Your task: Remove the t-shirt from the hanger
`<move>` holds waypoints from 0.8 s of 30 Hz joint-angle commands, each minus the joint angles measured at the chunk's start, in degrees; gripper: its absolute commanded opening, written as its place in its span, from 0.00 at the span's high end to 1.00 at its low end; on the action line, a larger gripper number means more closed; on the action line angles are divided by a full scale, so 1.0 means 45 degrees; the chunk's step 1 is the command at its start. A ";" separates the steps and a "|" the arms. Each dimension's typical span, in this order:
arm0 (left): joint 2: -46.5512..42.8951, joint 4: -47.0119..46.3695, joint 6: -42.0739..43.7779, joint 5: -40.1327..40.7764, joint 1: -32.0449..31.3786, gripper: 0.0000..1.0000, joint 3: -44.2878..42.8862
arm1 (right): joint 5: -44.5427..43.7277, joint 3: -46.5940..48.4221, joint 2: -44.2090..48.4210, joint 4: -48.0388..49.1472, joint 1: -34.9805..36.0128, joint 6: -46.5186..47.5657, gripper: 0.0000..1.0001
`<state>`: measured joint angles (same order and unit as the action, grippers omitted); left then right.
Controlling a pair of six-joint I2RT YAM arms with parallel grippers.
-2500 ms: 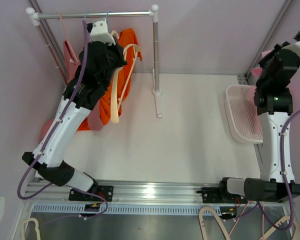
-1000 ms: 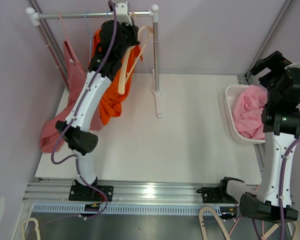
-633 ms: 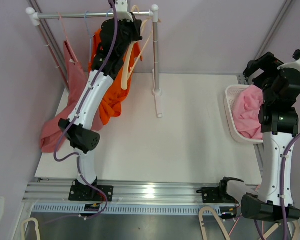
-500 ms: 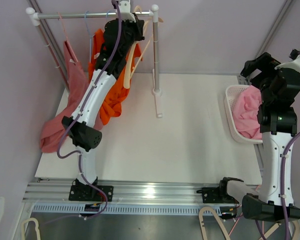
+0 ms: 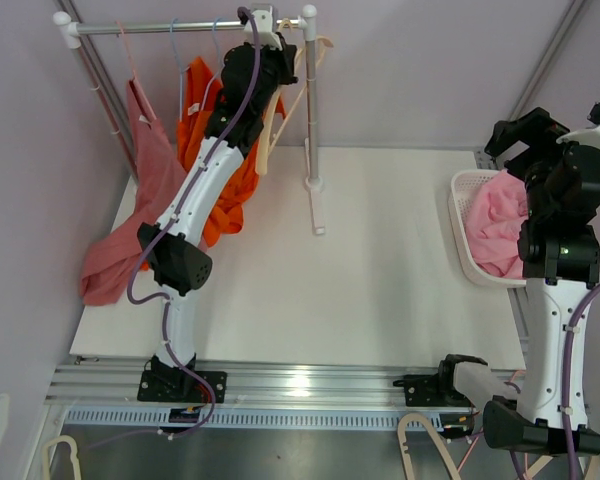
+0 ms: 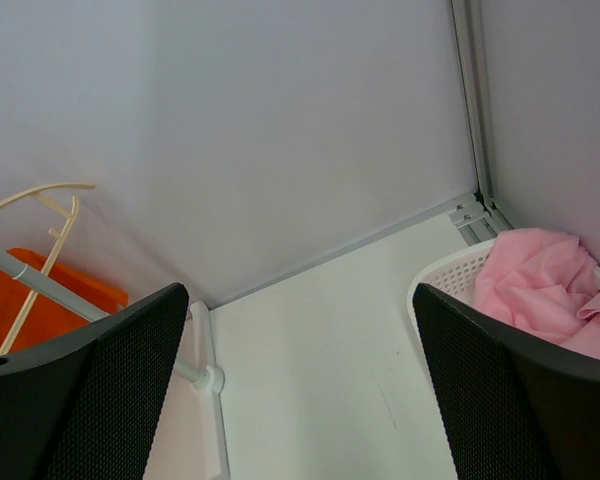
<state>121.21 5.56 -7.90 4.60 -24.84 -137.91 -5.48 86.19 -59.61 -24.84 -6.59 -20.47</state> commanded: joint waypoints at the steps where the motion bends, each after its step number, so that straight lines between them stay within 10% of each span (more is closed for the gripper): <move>1: -0.0274 -0.1626 0.0057 0.0908 0.0090 0.99 -0.0663 | 0.0201 0.0201 0.0201 0.0423 0.0058 0.0193 0.01; 24: 0.0330 -0.2271 0.0720 0.1634 0.0305 0.99 -0.1190 | 0.0611 0.0299 0.0767 0.0286 0.0214 -0.0315 0.01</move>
<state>122.13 -0.40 -6.31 11.27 -24.71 -139.70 -4.01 86.21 -57.69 -24.60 -5.98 -21.17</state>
